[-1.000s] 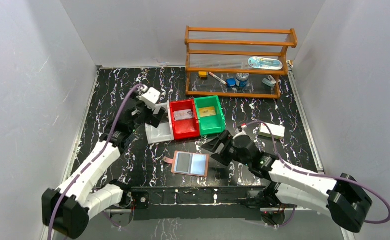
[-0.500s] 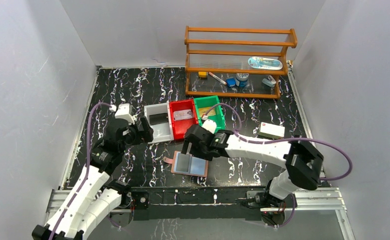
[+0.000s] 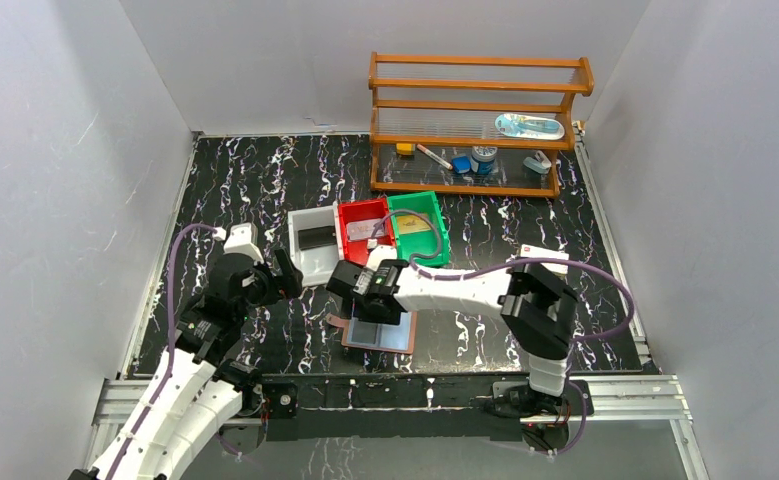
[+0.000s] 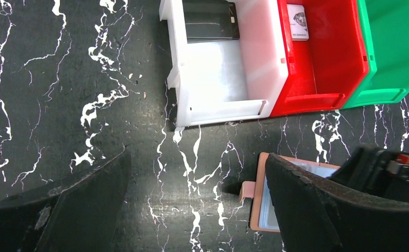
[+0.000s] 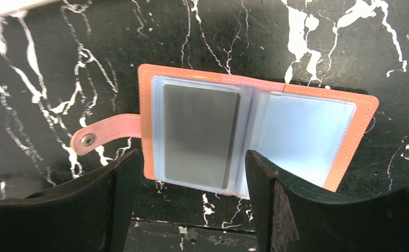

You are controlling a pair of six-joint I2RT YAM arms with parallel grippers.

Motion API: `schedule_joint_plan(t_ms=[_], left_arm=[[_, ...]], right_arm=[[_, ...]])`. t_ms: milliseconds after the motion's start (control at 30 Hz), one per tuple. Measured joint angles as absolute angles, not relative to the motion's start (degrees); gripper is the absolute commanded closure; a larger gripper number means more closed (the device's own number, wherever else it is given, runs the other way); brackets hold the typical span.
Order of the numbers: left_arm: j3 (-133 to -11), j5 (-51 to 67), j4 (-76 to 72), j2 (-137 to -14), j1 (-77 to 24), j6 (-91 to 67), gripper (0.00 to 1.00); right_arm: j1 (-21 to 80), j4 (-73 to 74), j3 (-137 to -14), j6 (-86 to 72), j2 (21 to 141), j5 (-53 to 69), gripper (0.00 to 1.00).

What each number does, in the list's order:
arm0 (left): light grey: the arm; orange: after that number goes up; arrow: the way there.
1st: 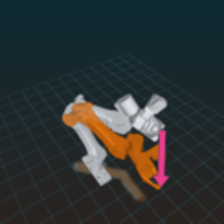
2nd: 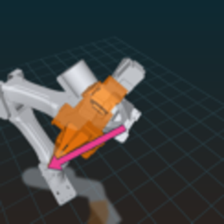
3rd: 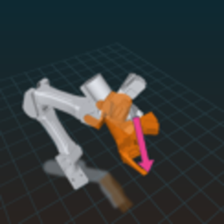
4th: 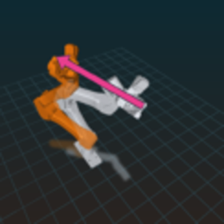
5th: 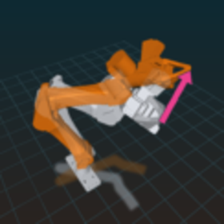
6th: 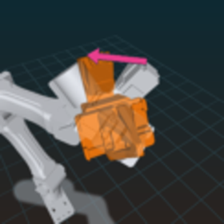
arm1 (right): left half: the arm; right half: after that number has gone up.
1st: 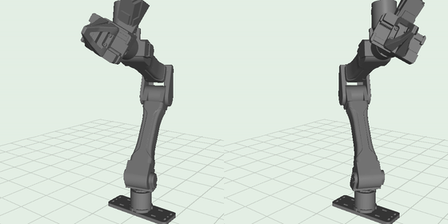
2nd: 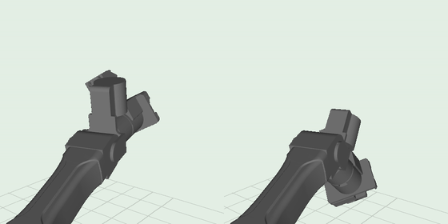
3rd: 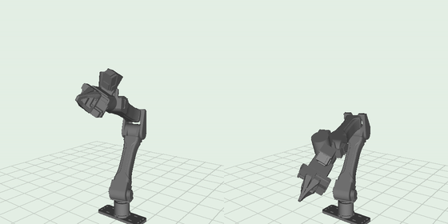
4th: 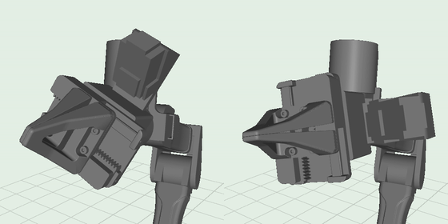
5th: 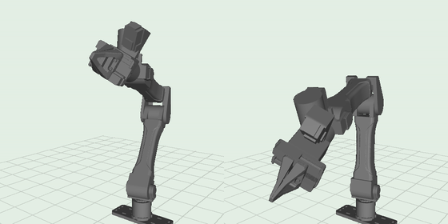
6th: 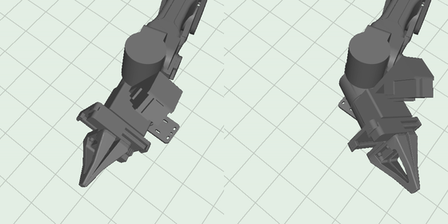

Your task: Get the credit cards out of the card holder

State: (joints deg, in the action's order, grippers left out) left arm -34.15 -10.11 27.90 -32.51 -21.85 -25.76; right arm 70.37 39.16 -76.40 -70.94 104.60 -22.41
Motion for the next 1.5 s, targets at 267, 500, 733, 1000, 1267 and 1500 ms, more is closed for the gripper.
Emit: schedule_joint_plan(t_ms=[267, 500, 733, 1000, 1267, 1500], left_arm=[[-33.3, -10.1, 27.5, -31.7, -21.8, -26.7, 0.02], [-33.3, -9.6, 27.0, -32.5, -21.8, -26.6, 0.02], [-33.3, -8.7, 26.9, -33.5, -21.8, -26.6, 0.02], [-33.2, -8.1, 26.1, -33.6, -21.8, -26.6, 0.03], [-33.1, -5.3, 25.6, -34.9, -21.8, -25.9, 0.06], [-33.0, -3.5, 25.3, -35.8, -21.8, -25.5, 0.06]], right_arm=[[70.7, 40.2, -77.2, -70.6, 107.2, -21.3, 0.27], [70.6, 40.1, -78.6, -69.2, 108.9, -20.1, 0.29], [70.6, 39.9, -78.7, -68.5, 110.7, -19.3, 0.34], [70.6, 40.6, -79.1, -68.0, 111.5, -19.4, 0.44], [70.1, 38.6, -77.2, -67.7, 110.4, -18.5, 0.55], [69.6, 37.4, -76.2, -68.1, 109.4, -18.0, 0.3]])
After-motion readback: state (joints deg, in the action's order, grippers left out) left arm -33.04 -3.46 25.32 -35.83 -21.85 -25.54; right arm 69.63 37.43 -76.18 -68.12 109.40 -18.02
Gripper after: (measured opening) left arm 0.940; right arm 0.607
